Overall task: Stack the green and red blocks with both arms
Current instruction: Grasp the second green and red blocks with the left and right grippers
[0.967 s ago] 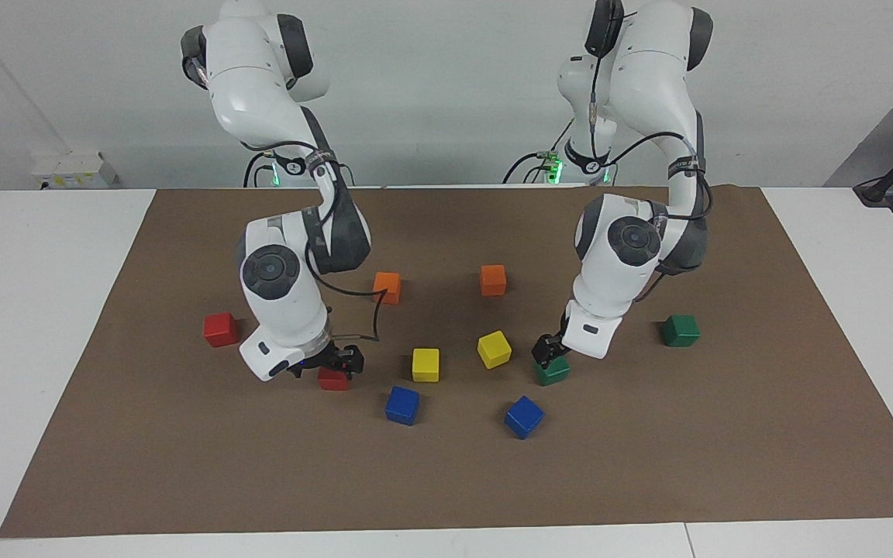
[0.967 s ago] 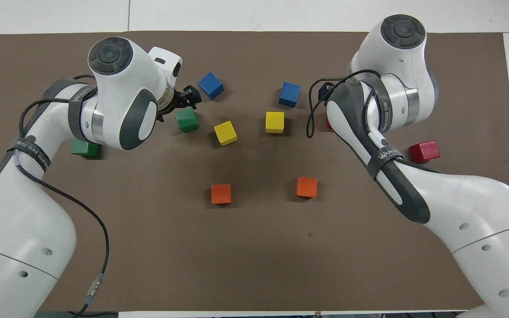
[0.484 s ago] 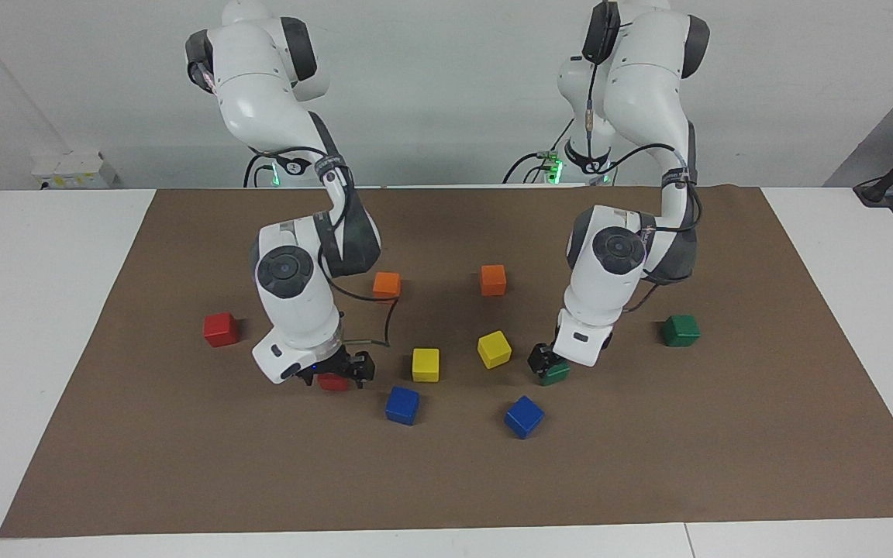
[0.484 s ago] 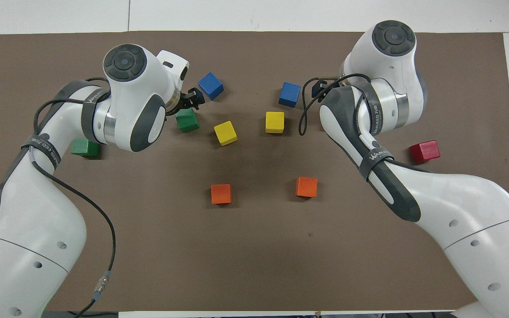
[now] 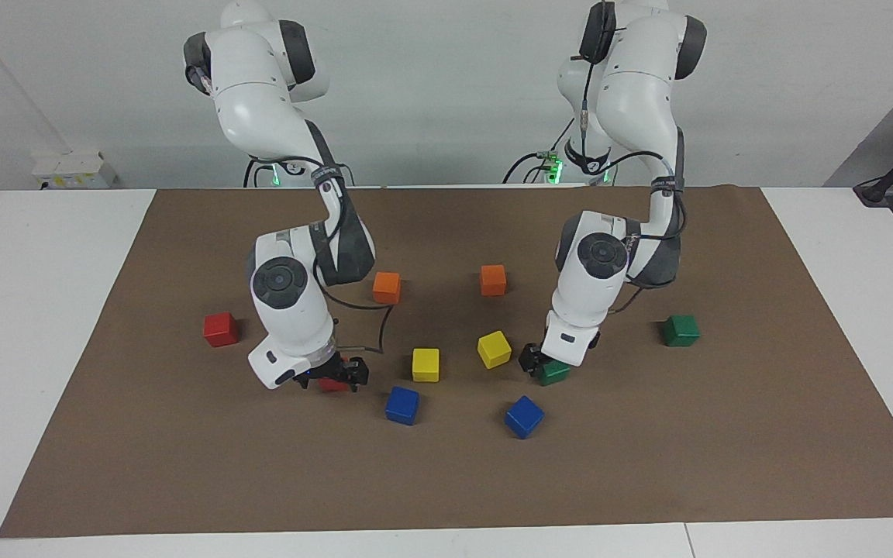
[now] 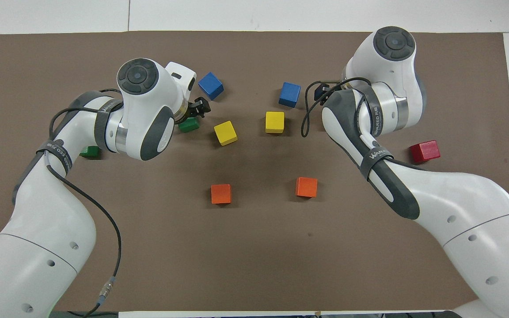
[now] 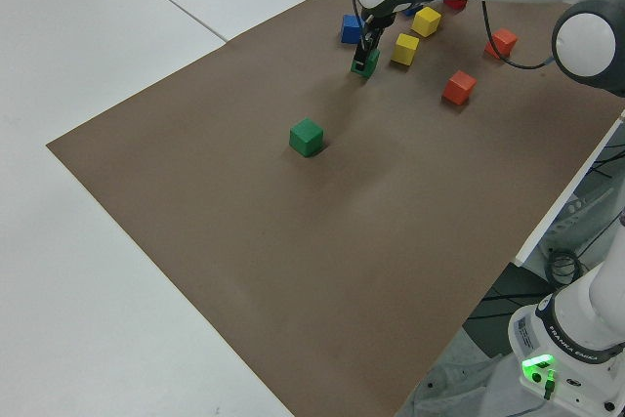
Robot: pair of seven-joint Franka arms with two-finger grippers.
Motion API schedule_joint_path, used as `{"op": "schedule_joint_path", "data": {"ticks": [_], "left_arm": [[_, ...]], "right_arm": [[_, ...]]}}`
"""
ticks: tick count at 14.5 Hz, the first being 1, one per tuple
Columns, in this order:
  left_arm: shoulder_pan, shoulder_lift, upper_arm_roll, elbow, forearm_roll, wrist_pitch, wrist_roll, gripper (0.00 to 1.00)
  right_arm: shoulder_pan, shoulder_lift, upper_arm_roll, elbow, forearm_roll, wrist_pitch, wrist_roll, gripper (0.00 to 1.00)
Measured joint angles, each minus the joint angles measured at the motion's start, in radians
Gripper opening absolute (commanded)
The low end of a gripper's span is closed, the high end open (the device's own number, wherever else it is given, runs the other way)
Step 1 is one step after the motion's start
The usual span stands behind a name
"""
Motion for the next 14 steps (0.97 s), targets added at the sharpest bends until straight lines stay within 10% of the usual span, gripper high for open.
{"op": "schedule_joint_path", "data": {"ticks": [11,13,14], "left_arm": [[0.0,-0.001,0.003,-0.028,0.0,0.04,-0.036,0.87],[-0.002,-0.001,0.002,-0.029,0.0,0.04,-0.046,0.6],[-0.004,-0.001,0.001,-0.029,0.0,0.041,-0.051,0.17]], "right_arm": [[0.013,-0.037,0.001,-0.112,0.0,0.046,0.0,1.0],[0.016,-0.044,0.002,-0.121,0.0,0.046,0.0,0.85],[0.016,-0.045,0.002,-0.122,0.0,0.046,0.0,0.71]]}}
